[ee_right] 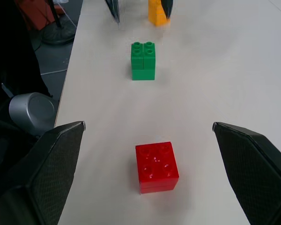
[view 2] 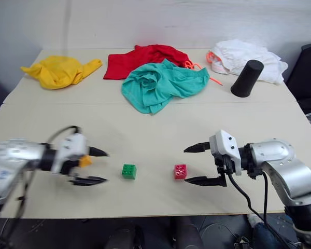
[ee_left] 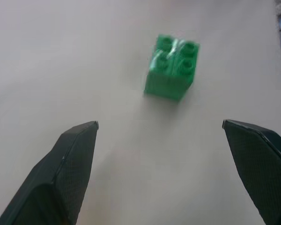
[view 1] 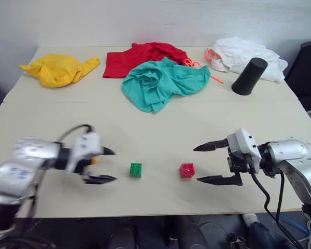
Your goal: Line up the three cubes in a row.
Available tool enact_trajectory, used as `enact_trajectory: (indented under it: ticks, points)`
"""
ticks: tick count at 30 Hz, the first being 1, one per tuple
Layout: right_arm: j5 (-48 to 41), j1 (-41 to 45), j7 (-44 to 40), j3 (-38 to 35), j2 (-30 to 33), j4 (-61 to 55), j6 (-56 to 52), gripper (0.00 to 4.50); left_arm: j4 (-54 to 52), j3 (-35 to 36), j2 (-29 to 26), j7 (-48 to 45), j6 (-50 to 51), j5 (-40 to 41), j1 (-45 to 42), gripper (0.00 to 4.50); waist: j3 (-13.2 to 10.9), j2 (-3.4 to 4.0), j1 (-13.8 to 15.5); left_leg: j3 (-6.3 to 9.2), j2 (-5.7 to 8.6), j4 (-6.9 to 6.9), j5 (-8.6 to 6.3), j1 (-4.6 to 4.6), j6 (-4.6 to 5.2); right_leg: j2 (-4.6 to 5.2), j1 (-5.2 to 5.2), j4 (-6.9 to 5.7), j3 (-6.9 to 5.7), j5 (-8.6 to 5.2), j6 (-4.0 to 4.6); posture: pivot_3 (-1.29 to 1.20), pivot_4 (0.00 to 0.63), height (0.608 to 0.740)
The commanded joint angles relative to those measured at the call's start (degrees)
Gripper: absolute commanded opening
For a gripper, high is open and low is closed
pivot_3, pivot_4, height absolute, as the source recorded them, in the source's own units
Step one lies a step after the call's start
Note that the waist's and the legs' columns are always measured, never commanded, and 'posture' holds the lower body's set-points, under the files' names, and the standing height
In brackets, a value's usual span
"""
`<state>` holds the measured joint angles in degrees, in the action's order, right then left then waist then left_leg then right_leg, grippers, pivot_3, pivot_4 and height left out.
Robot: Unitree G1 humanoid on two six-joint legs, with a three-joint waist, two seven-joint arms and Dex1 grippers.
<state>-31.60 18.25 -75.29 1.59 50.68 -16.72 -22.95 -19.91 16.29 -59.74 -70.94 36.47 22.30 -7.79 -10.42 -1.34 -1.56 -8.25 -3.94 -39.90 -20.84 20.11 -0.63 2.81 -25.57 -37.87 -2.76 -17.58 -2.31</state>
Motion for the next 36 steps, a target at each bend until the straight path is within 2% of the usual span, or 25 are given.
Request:
enact_trajectory:
  ticks: [1,4,7,9,12,16,22,26,32,36]
  points:
    - [-1.4,3.2,-2.1,-0.3,-0.6,1.1,0.1,4.50,-3.1,16.0,-0.7,-0.6,3.8,2.5,8.0,4.48,0.0,0.07,-0.1,-0.03,0.02,0.01,0.00,-0.02,0.00,0.02,0.01,0.00,0.00,-0.01,0.01,0.00,0.150,0.740]
    - [-2.0,5.0,-2.9,-0.1,-0.8,2.1,-0.6,4.50,-2.1,24.9,1.9,0.5,1.6,-1.0,18.8,4.48,0.0,0.09,0.0,-0.04,0.09,0.05,-0.01,-0.05,0.01,0.08,0.01,0.01,0.00,-0.01,0.01,0.00,0.150,0.740]
    - [-2.4,6.4,-3.7,0.1,-1.1,2.8,-1.5,4.50,-0.7,31.5,7.4,1.2,-2.4,-2.6,29.2,4.48,0.0,0.06,-0.1,-0.04,0.08,0.05,-0.05,-0.02,0.01,0.09,0.00,0.04,-0.03,-0.01,0.02,0.00,0.150,0.740]
    - [-2.5,6.9,-4.5,0.5,-1.0,3.2,-1.8,4.50,0.1,33.1,10.6,2.1,-5.6,-3.6,33.9,4.48,0.0,0.05,-0.1,-0.05,0.06,0.05,-0.10,-0.03,0.03,0.11,0.00,0.07,-0.04,-0.01,0.02,0.00,0.150,0.740]
    - [-2.0,7.5,-5.2,0.6,-1.1,3.8,-1.8,4.50,0.6,31.7,11.5,5.2,-8.2,-4.8,34.5,4.48,0.0,0.00,0.6,0.03,0.14,0.05,-0.10,-0.03,0.06,0.26,0.03,0.07,-0.12,-0.01,0.03,0.00,0.150,0.740]
    - [-2.1,7.9,-5.5,0.5,-1.2,3.9,-2.5,4.50,4.5,25.8,9.4,6.3,-9.5,-2.4,25.8,4.48,0.0,-0.03,1.6,0.14,0.29,0.05,-0.10,-0.02,0.18,0.50,0.09,0.04,-0.25,0.00,0.01,0.00,0.150,0.740]
    - [-1.5,7.8,-4.8,0.8,-2.0,3.1,-1.9,4.50,12.2,14.6,4.9,5.2,-14.5,-4.9,16.8,4.48,0.0,-0.02,0.7,0.01,0.29,0.16,-0.13,0.00,0.22,0.52,0.04,0.10,-0.24,0.00,0.00,0.00,0.150,0.740]
    - [-2.1,9.7,-1.5,1.8,-5.6,1.2,-3.0,4.50,16.7,6.8,1.2,1.6,-13.9,-3.7,8.0,4.48,0.0,-0.04,0.0,0.01,0.28,0.15,-0.10,0.00,0.17,0.49,0.03,0.04,-0.27,0.00,0.00,0.00,0.150,0.740]
    - [-2.1,8.3,-0.9,1.2,-5.1,-1.2,-3.8,4.50,23.3,-3.7,2.1,5.1,-18.7,-10.3,-0.2,4.48,0.0,-0.01,0.0,-0.07,0.28,0.23,-0.09,0.01,0.17,0.44,-0.05,0.07,-0.23,0.00,0.00,0.00,0.150,0.740]
    - [-2.0,7.4,-0.3,0.1,-4.4,-1.4,-3.7,4.50,26.0,-7.3,2.5,4.2,-20.0,-10.7,-2.9,4.48,0.0,-0.03,0.0,-0.08,0.29,0.13,-0.10,0.04,0.18,0.43,-0.04,0.04,-0.22,0.01,-0.02,0.00,0.150,0.740]
